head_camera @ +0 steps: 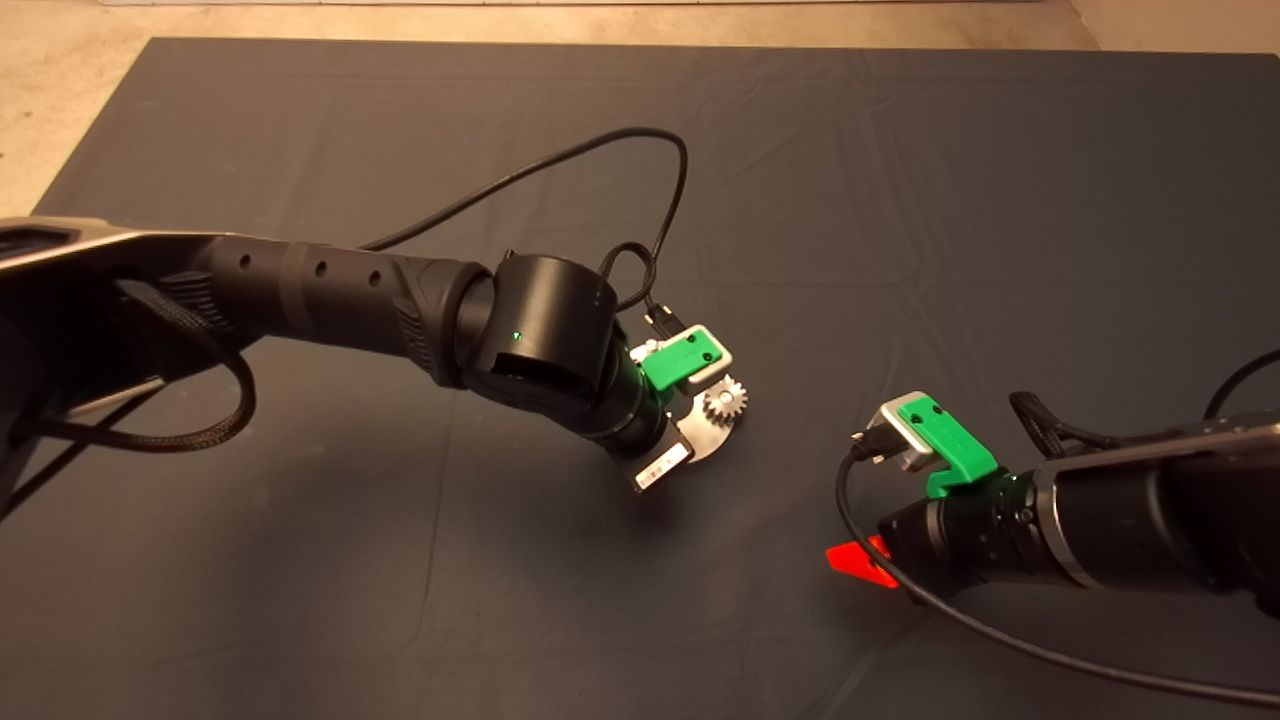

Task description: Install three planetary gears onto the carrier pins

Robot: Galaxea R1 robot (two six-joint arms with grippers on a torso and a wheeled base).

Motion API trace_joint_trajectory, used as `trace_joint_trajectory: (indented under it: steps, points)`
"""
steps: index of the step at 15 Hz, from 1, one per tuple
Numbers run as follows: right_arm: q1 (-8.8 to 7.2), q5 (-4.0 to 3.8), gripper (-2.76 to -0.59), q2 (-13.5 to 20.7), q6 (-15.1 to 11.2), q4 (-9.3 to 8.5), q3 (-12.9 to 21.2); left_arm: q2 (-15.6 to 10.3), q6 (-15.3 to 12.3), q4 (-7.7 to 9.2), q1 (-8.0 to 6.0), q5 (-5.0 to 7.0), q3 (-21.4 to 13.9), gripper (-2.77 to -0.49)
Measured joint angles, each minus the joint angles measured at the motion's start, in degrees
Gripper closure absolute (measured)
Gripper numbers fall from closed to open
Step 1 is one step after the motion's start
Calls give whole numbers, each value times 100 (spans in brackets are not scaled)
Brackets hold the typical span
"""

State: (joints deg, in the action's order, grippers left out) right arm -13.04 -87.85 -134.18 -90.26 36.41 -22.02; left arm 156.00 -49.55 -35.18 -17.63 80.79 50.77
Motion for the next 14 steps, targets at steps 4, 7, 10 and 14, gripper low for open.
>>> trace_joint_trajectory:
  steps: [4,7,10,14]
  points:
    - [1,0,-220,-63,-1,-14,0,-33,162,-26,0,41,16,-60]
    - [1,0,-220,-94,-1,-21,0,-40,259,-60,0,66,51,-60]
    - [1,-4,-220,-107,-1,-23,0,-41,433,-70,0,166,145,-60]
    - [1,-1,-220,-187,-4,-25,0,-49,444,-74,2,171,154,-60]
